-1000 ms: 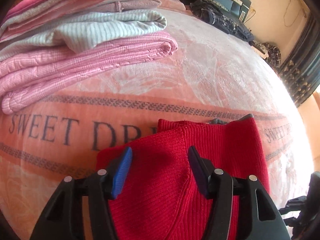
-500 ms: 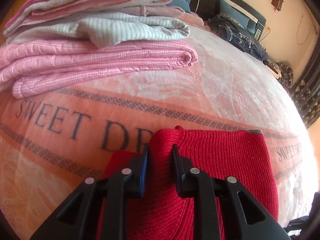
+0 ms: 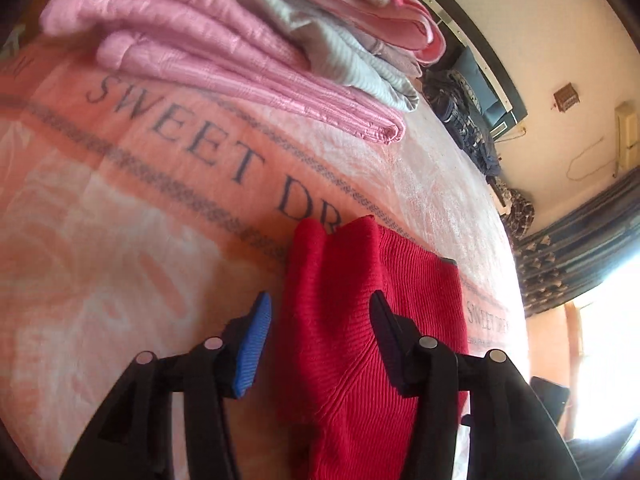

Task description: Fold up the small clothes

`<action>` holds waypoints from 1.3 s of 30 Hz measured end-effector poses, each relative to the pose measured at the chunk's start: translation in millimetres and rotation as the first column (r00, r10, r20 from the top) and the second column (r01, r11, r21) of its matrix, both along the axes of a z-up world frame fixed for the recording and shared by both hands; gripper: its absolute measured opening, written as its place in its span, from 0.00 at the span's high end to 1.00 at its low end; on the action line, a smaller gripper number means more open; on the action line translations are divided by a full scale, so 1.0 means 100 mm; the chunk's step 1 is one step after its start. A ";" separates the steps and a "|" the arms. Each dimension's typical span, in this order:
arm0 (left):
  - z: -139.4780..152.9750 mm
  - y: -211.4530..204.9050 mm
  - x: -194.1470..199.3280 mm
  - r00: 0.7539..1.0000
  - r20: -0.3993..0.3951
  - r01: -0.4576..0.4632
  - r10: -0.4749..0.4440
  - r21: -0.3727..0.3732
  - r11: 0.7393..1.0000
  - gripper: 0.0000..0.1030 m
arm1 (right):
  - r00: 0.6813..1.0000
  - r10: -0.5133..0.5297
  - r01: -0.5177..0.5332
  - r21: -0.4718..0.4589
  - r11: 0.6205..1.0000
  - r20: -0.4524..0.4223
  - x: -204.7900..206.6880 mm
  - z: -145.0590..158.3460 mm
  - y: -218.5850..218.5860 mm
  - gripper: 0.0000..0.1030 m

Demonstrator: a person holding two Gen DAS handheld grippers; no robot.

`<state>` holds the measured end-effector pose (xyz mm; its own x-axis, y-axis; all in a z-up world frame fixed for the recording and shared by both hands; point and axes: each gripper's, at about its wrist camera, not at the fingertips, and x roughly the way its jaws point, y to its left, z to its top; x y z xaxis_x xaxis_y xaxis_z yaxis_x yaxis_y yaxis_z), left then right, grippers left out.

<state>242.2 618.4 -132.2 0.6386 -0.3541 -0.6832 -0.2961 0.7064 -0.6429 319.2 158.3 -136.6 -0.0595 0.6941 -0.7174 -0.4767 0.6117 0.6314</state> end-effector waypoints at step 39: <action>-0.74 -0.64 0.25 0.968 0.042 0.243 -0.247 -0.398 0.885 0.59 | 0.988 -0.089 0.106 0.136 0.985 -0.129 0.60 -0.32 0.70 0.48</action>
<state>266.8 553.9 -205.8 0.4904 -0.7411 -0.4585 -0.1545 0.4439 -0.8827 379.3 227.8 -168.1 -0.0678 0.7950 -0.6028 -0.3331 0.5514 0.7648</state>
